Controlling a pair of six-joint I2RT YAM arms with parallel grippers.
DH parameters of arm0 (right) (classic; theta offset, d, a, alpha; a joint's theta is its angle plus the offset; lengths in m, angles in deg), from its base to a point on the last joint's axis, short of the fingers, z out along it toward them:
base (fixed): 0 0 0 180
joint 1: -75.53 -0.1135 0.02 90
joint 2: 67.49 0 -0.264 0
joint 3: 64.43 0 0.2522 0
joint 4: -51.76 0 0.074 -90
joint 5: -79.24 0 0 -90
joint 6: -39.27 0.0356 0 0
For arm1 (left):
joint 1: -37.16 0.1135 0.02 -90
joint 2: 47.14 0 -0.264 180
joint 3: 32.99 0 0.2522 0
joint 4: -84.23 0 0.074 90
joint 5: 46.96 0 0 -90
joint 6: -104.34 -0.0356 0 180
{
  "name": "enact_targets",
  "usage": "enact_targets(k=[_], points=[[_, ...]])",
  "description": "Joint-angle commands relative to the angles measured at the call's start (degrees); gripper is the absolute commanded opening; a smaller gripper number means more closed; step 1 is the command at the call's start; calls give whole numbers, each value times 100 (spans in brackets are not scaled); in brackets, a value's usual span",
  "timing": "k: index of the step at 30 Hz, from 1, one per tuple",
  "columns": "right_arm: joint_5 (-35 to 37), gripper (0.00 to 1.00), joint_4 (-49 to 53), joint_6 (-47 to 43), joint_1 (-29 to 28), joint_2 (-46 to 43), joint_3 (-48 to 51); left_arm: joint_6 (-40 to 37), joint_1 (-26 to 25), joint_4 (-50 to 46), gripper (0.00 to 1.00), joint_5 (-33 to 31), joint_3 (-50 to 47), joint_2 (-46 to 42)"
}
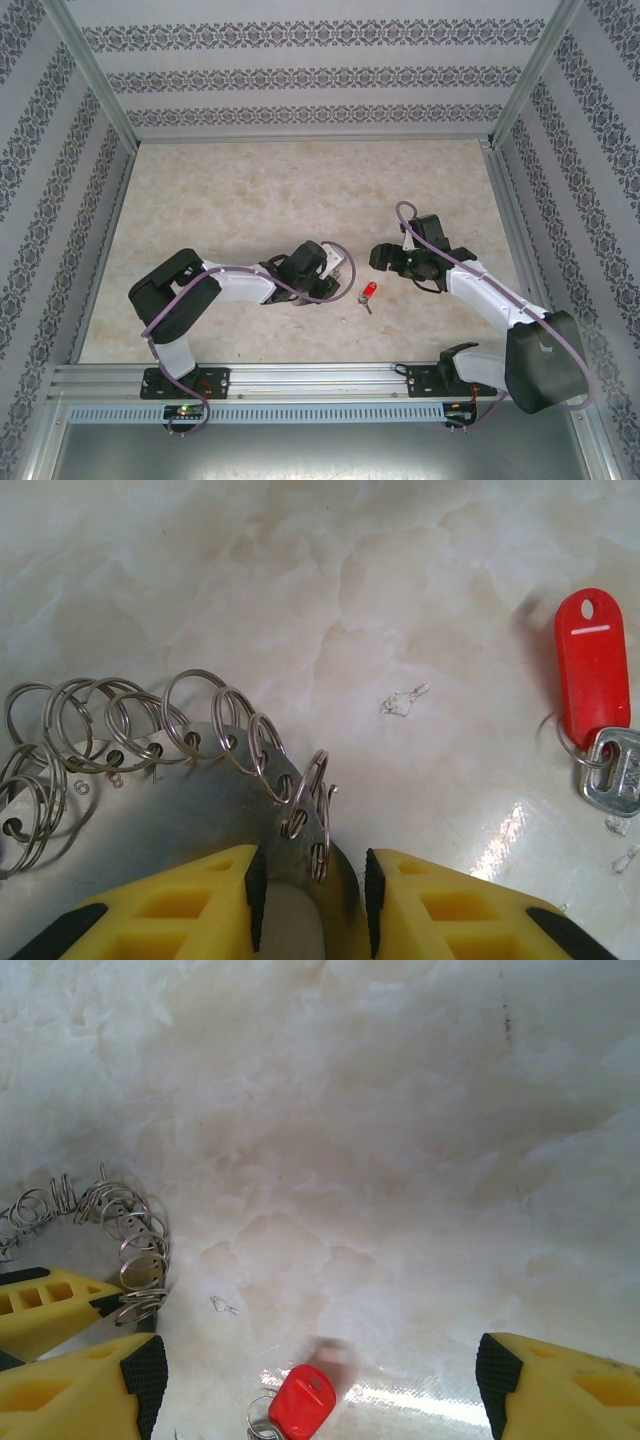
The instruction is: Put the keys on the keyring
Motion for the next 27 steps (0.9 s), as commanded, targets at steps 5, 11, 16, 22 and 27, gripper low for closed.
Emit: enact_targets(k=[5,11,16,22,27], points=[[-86,82,-64,15,76,5,69,-184,-48,190,32,-25,142,105],[-101,82,-64,2,91,5,78,-215,-24,209,26,-11,170,147],[-112,82,-62,-1,106,5,87,-244,-7,227,24,10,178,182],[-179,84,-68,-10,121,-4,91,-263,11,266,18,28,185,211],[-155,98,-58,18,122,-138,151,-290,11,322,11,49,177,220]])
